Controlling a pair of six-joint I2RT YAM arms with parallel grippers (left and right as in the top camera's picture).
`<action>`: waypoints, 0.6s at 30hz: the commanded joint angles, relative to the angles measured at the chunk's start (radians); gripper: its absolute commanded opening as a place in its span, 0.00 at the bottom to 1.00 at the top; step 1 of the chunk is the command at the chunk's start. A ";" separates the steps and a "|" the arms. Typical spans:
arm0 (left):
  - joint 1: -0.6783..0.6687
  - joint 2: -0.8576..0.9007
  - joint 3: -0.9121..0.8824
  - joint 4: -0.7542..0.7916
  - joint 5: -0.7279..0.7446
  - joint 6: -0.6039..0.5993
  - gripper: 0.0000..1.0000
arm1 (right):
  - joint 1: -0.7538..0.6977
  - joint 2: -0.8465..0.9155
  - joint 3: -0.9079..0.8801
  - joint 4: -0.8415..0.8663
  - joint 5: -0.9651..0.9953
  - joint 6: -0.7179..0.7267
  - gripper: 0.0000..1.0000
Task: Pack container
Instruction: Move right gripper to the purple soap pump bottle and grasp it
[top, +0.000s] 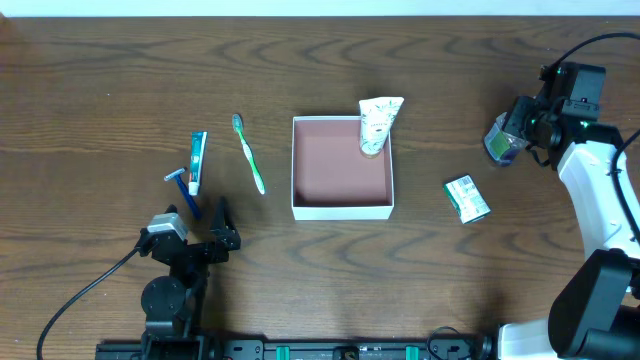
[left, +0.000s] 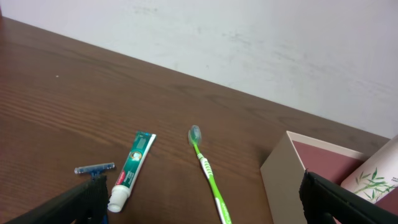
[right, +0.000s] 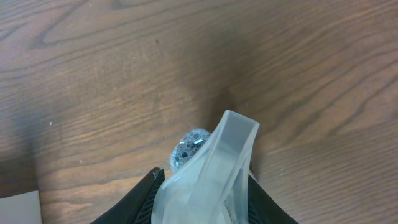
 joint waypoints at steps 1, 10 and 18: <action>0.005 0.001 -0.018 -0.038 -0.026 0.010 0.98 | -0.001 0.009 0.002 0.022 -0.005 -0.048 0.24; 0.005 0.001 -0.018 -0.038 -0.026 0.010 0.98 | -0.001 0.009 0.002 0.044 -0.003 -0.095 0.53; 0.005 0.001 -0.018 -0.038 -0.026 0.010 0.98 | -0.001 0.028 0.002 0.060 -0.003 -0.102 0.53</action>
